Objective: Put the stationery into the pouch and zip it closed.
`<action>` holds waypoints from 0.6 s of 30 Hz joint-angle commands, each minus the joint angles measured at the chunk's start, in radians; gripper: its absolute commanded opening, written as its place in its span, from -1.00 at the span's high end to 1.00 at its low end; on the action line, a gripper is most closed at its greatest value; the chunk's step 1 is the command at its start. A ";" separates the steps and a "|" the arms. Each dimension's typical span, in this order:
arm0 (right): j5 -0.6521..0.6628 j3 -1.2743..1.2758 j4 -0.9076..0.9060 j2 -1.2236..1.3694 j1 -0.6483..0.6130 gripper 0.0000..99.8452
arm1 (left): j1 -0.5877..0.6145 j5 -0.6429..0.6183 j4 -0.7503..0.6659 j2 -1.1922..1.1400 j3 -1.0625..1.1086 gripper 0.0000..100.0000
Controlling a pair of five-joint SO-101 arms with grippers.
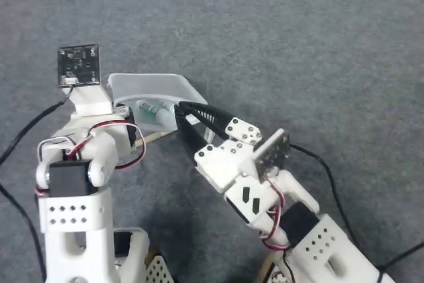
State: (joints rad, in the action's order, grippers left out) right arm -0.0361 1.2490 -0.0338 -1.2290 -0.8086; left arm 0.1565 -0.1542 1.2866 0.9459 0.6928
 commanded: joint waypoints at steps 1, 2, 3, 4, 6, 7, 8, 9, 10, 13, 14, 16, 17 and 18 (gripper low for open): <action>-0.012 -0.060 -0.001 -0.028 -0.010 0.99 | 0.008 0.009 -0.005 0.005 -0.045 0.98; -0.012 -0.060 0.001 -0.015 -0.010 0.99 | 0.008 0.009 -0.005 0.005 -0.045 0.98; -0.014 -0.060 0.007 0.010 -0.010 0.99 | 0.008 0.009 -0.005 0.005 -0.045 0.98; -0.014 -0.069 0.013 0.048 -0.010 0.99 | 0.008 0.009 -0.005 0.005 -0.045 0.98; -0.014 -0.080 0.062 0.165 -0.008 0.99 | 0.008 0.009 -0.005 0.005 -0.045 0.98; -0.012 -0.089 0.085 0.239 -0.008 0.99 | 0.008 0.009 -0.005 0.005 -0.045 0.98; -0.008 -0.110 0.094 0.321 -0.008 0.99 | 0.008 0.009 -0.005 0.005 -0.045 0.98; -0.006 -0.143 0.090 0.412 -0.007 0.99 | 0.008 0.009 -0.005 0.003 -0.045 0.98; -0.006 -0.186 0.061 0.492 -0.005 0.99 | 0.008 0.009 -0.005 0.003 -0.045 0.98; -0.009 -0.345 -0.116 0.688 -0.002 0.99 | 0.008 0.009 -0.005 0.002 -0.045 0.98; -0.011 -0.394 -0.179 0.731 -0.002 0.99 | 0.008 0.009 -0.005 0.002 -0.045 0.98; -0.012 -0.470 -0.289 0.779 -0.002 0.99 | 0.008 0.009 -0.005 0.002 -0.045 0.98; -0.012 -0.491 -0.326 0.786 -0.002 0.99 | 0.008 0.009 -0.003 0.002 -0.045 0.98; -0.012 -0.503 -0.352 0.785 -0.002 0.99 | 0.008 0.009 -0.003 0.002 -0.045 0.98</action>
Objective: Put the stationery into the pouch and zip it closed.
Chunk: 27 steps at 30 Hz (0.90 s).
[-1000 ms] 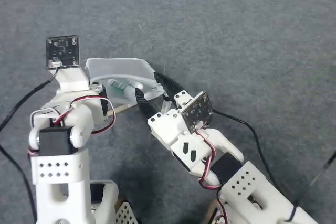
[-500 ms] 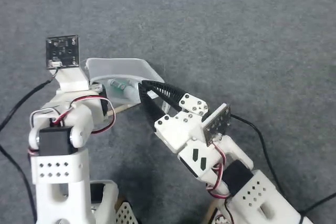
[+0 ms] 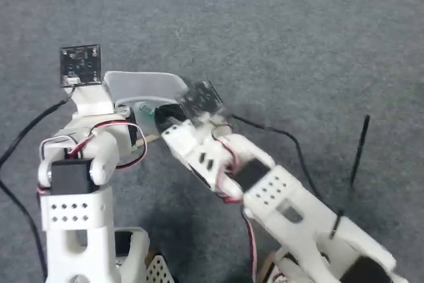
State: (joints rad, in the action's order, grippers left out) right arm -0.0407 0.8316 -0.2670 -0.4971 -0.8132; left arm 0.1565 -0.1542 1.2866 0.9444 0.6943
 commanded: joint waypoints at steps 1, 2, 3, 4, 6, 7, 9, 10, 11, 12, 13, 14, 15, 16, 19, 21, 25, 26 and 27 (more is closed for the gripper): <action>-0.008 -0.089 -0.131 0.047 0.002 0.99 | 0.008 0.009 -0.003 0.003 -0.047 0.98; -0.008 -0.089 -0.134 0.039 0.002 0.99 | 0.008 0.009 -0.005 0.005 -0.041 0.98; -0.008 -0.089 -0.139 0.028 0.002 0.99 | 0.008 0.009 -0.005 0.008 -0.038 0.98; -0.008 -0.087 -0.139 0.018 0.002 0.99 | 0.008 0.009 -0.005 0.008 -0.038 0.98; -0.008 -0.086 -0.142 -0.007 0.002 0.99 | 0.008 0.009 -0.005 0.008 -0.038 0.98; -0.008 -0.080 -0.153 -0.022 0.002 0.99 | 0.008 0.009 -0.005 0.008 -0.038 0.98; -0.008 -0.068 -0.171 -0.074 0.002 0.99 | 0.008 0.009 -0.005 0.008 -0.038 0.98; -0.008 -0.061 -0.183 -0.105 0.002 0.99 | 0.008 0.009 -0.005 0.008 -0.038 0.98; -0.008 -0.054 -0.194 -0.137 0.002 0.99 | 0.008 0.009 -0.005 0.008 -0.038 0.98; -0.008 -0.049 -0.205 -0.168 0.002 0.99 | 0.008 0.009 -0.005 0.008 -0.038 0.98; -0.008 -0.049 -0.220 -0.193 0.002 0.99 | 0.008 0.009 -0.005 0.008 -0.038 0.98; -0.006 -0.049 -0.236 -0.217 0.002 0.99 | 0.008 0.009 -0.005 0.008 -0.038 0.98; -0.006 -0.049 -0.249 -0.239 0.002 0.99 | 0.008 0.009 -0.005 0.008 -0.038 0.98; -0.006 -0.049 -0.257 -0.257 0.002 0.99 | 0.008 0.009 -0.005 0.008 -0.038 0.98; -0.003 -0.051 -0.280 -0.292 0.002 0.99 | 0.008 0.009 -0.005 0.008 -0.038 0.98; -0.002 -0.057 -0.303 -0.295 0.002 0.99 | 0.008 0.009 -0.005 0.008 -0.038 0.98; -0.002 -0.109 -0.386 -0.297 0.002 0.99 | 0.008 0.009 -0.005 0.008 -0.038 0.98; -0.002 -0.126 -0.418 -0.302 0.002 0.99 | 0.008 0.009 -0.008 0.008 -0.038 0.98; -0.002 -0.146 -0.447 -0.303 0.002 0.99 | 0.008 0.009 -0.014 0.008 -0.036 0.98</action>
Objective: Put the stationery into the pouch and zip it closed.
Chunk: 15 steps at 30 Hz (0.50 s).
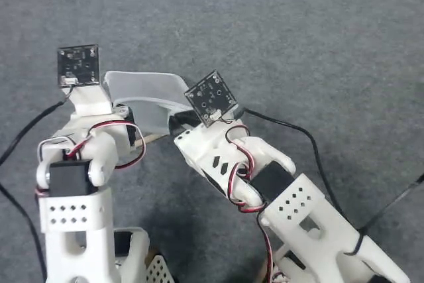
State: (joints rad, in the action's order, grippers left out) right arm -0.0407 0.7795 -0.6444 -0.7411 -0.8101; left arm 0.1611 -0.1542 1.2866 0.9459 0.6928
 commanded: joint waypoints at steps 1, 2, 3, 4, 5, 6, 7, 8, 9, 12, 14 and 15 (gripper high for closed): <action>-0.002 -0.112 -0.096 -0.059 -0.001 0.99 | 0.003 0.009 -0.017 0.005 -0.035 0.98; -0.002 -0.127 -0.119 -0.053 -0.001 0.99 | 0.003 0.009 -0.018 0.005 -0.031 0.98; -0.002 -0.137 -0.131 -0.050 -0.001 0.99 | 0.003 0.009 -0.018 0.006 -0.028 0.98; -0.002 -0.140 -0.137 -0.050 -0.001 0.99 | 0.003 0.009 -0.018 0.006 -0.028 0.98; -0.002 -0.140 -0.139 -0.048 -0.002 0.99 | 0.003 0.009 -0.018 0.006 -0.027 0.98; -0.002 -0.140 -0.139 -0.044 -0.004 0.99 | 0.003 0.009 -0.018 0.006 -0.027 0.98; -0.002 -0.140 -0.137 -0.030 -0.007 0.99 | 0.003 0.009 -0.018 0.006 -0.027 0.98; -0.002 -0.143 -0.136 -0.010 -0.007 0.99 | 0.003 0.009 -0.018 0.006 -0.027 0.98; -0.002 -0.146 -0.130 0.019 -0.007 0.99 | 0.003 0.009 -0.018 0.006 -0.027 0.98; -0.002 -0.146 -0.056 0.131 -0.007 0.99 | 0.003 0.009 -0.018 0.006 -0.025 0.98; -0.002 -0.146 -0.001 0.205 -0.008 0.99 | 0.003 0.009 -0.018 0.006 -0.025 0.98; -0.002 -0.146 0.025 0.236 -0.008 0.99 | 0.003 0.009 -0.018 0.006 -0.025 0.98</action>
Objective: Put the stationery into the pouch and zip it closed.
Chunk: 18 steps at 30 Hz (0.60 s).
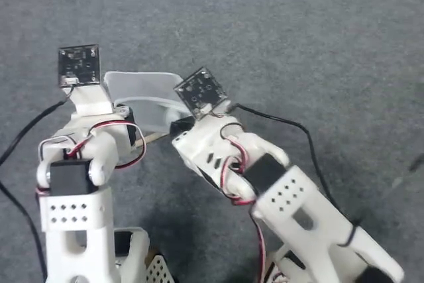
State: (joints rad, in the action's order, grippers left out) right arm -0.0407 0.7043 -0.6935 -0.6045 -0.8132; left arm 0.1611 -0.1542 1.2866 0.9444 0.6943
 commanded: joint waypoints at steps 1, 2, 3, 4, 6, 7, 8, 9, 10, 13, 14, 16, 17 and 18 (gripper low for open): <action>-0.002 -0.072 0.102 0.127 -0.005 0.99 | 0.003 0.009 -0.018 0.008 -0.027 0.98; -0.005 -0.072 0.133 0.143 -0.005 0.99 | 0.003 0.009 -0.018 0.008 -0.027 0.98; -0.008 -0.069 0.166 0.154 -0.005 0.99 | 0.003 0.009 -0.018 0.008 -0.027 0.98; -0.009 -0.066 0.197 0.163 -0.005 0.99 | 0.003 0.008 -0.018 0.008 -0.027 0.98; -0.011 -0.064 0.249 0.173 -0.005 0.99 | 0.003 0.008 -0.018 0.008 -0.027 0.98; -0.011 -0.064 0.269 0.174 -0.007 0.99 | 0.002 0.008 -0.018 0.008 -0.027 0.98; -0.012 -0.064 0.288 0.174 -0.019 0.99 | 0.002 0.008 -0.018 0.008 -0.027 0.98; -0.012 -0.063 0.305 0.173 -0.031 0.99 | 0.002 0.008 -0.018 0.008 -0.025 0.98; -0.012 -0.057 0.320 0.173 -0.044 0.99 | 0.002 0.008 -0.018 0.008 -0.025 0.98; -0.011 -0.020 0.378 0.134 -0.082 0.99 | 0.002 0.008 -0.018 0.008 -0.025 0.98; -0.006 0.000 0.394 0.107 -0.088 0.99 | 0.002 0.008 -0.018 0.008 -0.025 0.98; -0.003 0.048 0.412 0.036 -0.090 0.99 | 0.002 0.008 -0.018 0.008 -0.025 0.98; -0.003 0.074 0.420 -0.001 -0.087 0.99 | 0.002 0.008 -0.017 0.008 -0.025 0.98; -0.002 0.095 0.426 -0.036 -0.087 0.99 | 0.002 0.008 -0.017 0.008 -0.025 0.98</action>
State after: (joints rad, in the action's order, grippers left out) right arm -0.0407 0.7795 -0.3053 -0.5079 -0.8930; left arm 0.1611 -0.1542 1.2866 0.9459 0.6974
